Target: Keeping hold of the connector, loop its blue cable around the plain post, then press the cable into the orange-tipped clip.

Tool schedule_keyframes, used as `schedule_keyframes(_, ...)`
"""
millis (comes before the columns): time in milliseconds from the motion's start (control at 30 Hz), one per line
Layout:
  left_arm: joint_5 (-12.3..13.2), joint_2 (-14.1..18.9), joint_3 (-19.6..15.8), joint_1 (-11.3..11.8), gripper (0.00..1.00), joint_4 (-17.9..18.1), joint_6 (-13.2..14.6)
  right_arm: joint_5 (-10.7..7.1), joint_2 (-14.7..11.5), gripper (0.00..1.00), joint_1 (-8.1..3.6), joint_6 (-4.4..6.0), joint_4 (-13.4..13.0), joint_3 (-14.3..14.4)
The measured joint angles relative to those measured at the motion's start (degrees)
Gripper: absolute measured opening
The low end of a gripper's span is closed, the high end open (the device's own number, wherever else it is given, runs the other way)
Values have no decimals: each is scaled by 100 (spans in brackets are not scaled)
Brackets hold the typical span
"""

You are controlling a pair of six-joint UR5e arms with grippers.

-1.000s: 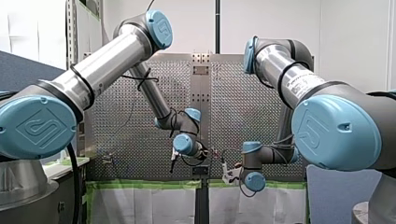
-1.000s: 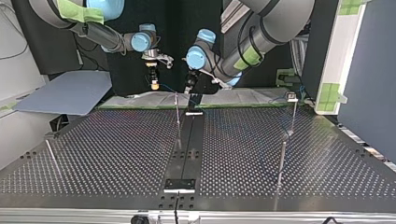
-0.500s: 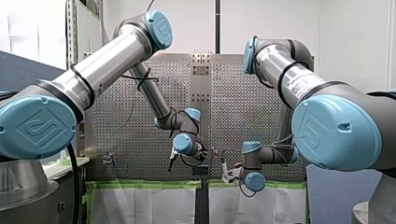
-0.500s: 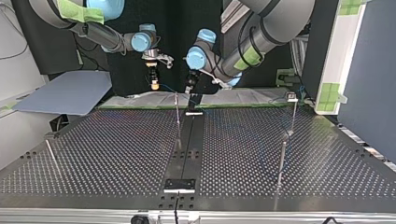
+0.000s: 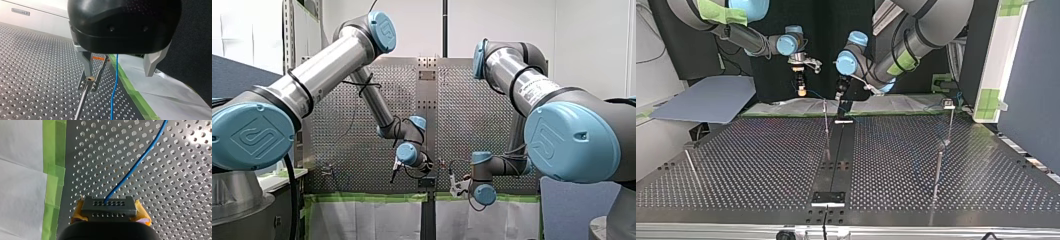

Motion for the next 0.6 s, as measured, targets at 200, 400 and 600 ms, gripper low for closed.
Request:
schedule_keyframes(200,-110,0,-1,-10,100,-1,14,-1,0,0,0,-1,-13,0)
schedule_keyframes(400,-392,-2,-1,-76,100,21,84,-49,0,0,0,-58,-32,0)
schedule_keyframes(600,-722,-8,3,-83,100,-89,-80,-266,-5,0,0,-143,-35,0)
